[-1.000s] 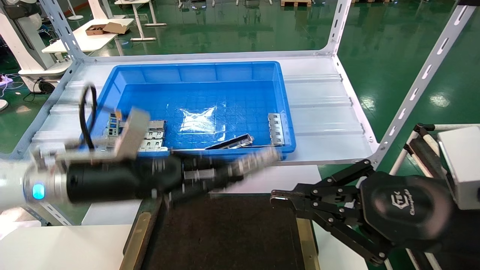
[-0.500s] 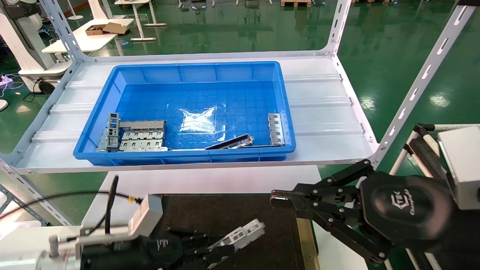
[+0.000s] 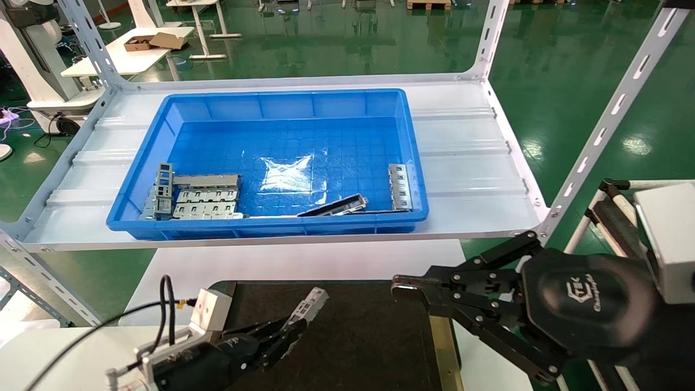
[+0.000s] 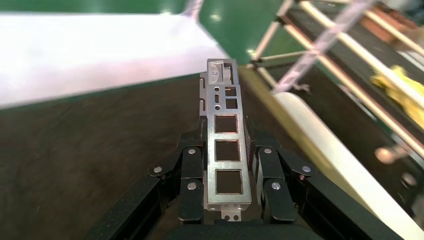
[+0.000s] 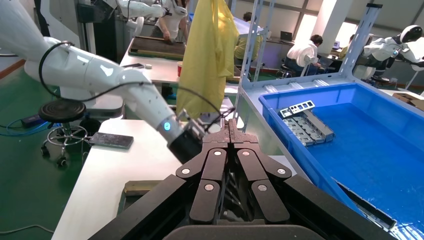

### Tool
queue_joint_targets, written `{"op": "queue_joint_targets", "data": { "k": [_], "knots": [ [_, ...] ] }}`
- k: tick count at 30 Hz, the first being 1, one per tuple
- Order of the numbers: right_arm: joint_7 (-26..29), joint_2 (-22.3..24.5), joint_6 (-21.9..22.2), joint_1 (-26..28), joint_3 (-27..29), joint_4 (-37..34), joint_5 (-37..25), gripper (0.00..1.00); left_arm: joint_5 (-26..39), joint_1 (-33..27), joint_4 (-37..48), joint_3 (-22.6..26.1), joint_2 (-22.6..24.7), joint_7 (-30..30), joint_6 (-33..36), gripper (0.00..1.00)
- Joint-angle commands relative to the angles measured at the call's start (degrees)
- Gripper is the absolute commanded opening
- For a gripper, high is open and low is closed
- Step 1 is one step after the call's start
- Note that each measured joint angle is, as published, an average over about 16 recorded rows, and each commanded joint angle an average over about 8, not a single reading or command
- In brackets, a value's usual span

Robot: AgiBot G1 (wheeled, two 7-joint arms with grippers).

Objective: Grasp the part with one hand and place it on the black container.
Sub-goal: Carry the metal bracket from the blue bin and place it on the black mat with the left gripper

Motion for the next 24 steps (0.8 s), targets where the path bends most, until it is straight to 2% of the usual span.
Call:
{"op": "queue_joint_targets", "data": {
  "k": [1, 14, 24],
  "knots": [
    [0.00, 0.00, 0.00, 0.00, 0.00, 0.00, 0.00, 0.00, 2.25, 0.98, -0.39, 0.84, 0.94, -2.78, -4.38, 0.00],
    [-0.02, 0.01, 0.01, 0.01, -0.03, 0.00, 0.02, 0.00, 14.91, -1.73, 2.55, 8.08, 5.90, -22.09, -12.49, 0.00],
    [-0.03, 0.02, 0.02, 0.01, -0.05, 0.00, 0.03, 0.00, 23.75, -3.63, 8.05, 10.70, 12.62, -32.59, -17.49, 0.00]
  ]
}}
